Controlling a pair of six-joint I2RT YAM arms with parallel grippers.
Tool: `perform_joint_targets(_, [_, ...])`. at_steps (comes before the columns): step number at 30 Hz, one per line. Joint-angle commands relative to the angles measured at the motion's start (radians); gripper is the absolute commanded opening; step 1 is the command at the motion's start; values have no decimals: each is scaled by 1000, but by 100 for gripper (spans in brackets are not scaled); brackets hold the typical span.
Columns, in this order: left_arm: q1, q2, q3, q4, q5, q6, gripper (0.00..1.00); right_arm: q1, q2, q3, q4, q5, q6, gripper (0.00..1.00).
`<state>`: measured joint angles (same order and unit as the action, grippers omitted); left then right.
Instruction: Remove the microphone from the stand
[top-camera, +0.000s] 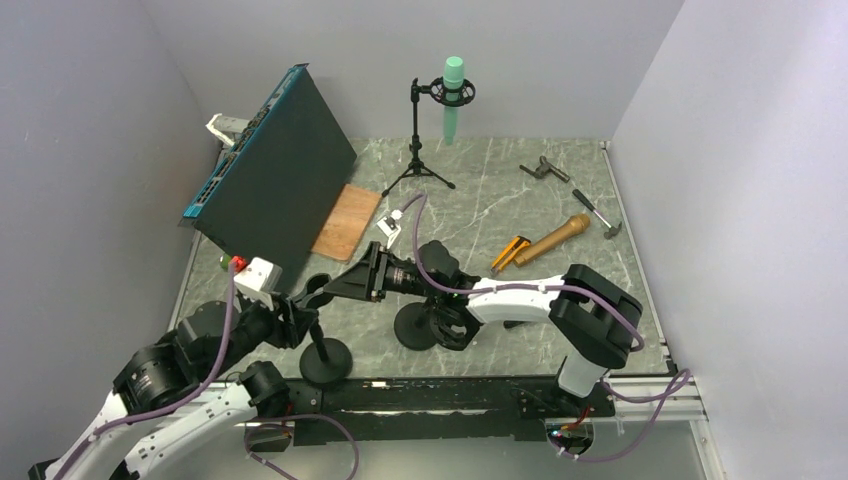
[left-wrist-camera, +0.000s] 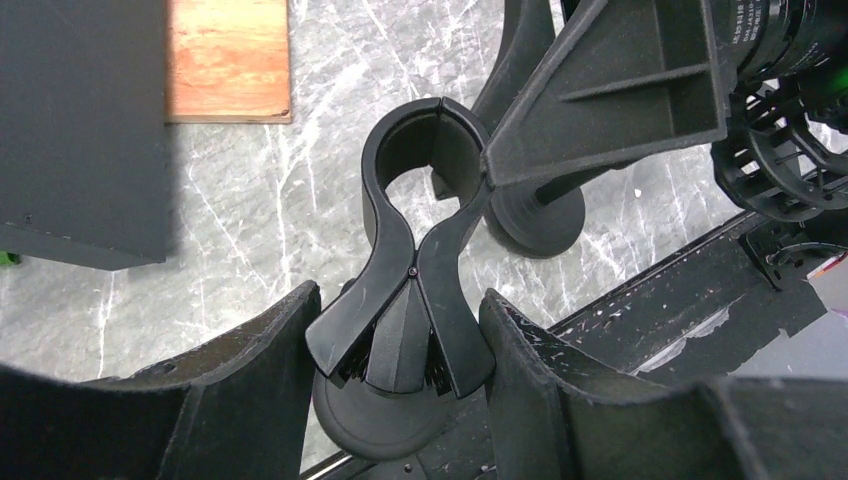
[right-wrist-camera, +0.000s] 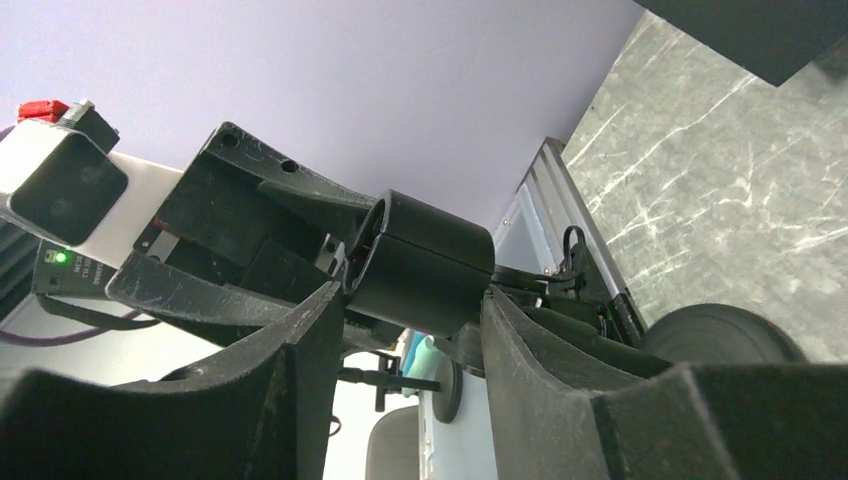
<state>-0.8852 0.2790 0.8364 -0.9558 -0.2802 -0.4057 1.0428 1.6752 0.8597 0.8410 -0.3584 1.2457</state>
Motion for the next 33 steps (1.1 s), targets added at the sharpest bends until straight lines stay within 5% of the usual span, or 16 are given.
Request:
perform_joint_targets(1, [6, -79, 76, 110, -4, 6, 53, -82, 41, -76, -155, 119, -98, 0])
perform_joint_targets(5, [6, -91, 28, 160, 8, 37, 47, -83, 59, -35, -133, 52, -127, 0])
perform_joint_targets(10, [5, -57, -14, 239, 23, 86, 16, -76, 29, 47, -211, 10, -200, 0])
perform_joint_targets(16, [6, 14, -14, 344, 17, 178, 1, -70, 15, 201, -377, 1, -275, 3])
perform_joint_targets(24, [5, 42, -73, 480, 79, 305, 0, -73, -12, 352, -566, 11, -362, 37])
perform_joint_targets(33, [6, -47, -264, 536, 69, 183, 2, -101, -158, 333, -706, 112, -490, 81])
